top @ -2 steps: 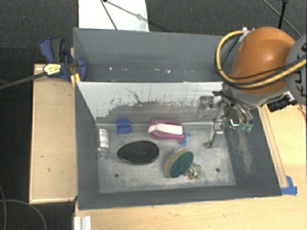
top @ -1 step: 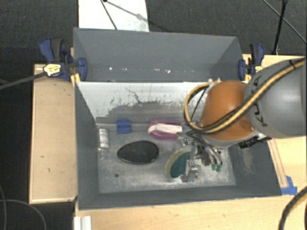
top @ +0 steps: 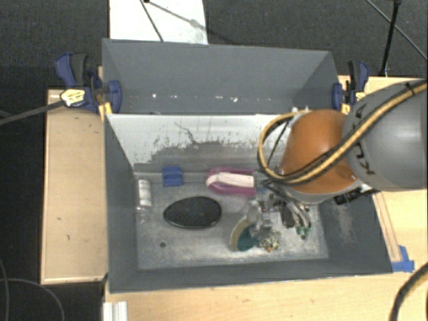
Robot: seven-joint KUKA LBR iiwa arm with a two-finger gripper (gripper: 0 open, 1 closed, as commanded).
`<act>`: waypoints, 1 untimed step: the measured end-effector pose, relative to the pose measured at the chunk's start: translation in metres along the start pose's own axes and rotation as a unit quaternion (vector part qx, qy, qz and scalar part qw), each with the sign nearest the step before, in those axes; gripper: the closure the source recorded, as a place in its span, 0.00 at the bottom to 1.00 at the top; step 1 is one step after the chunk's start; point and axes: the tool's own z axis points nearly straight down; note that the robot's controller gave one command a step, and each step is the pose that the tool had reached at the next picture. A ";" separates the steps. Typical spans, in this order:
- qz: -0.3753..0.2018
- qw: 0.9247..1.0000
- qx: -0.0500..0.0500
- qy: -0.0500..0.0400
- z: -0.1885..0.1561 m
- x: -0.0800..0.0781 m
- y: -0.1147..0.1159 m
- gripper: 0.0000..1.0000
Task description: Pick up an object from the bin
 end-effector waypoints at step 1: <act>0.004 1.000 0.000 -0.005 -0.169 -0.008 0.005 1.00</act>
Offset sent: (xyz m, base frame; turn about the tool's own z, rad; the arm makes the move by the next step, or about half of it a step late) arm 0.0054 0.0054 0.1636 0.0140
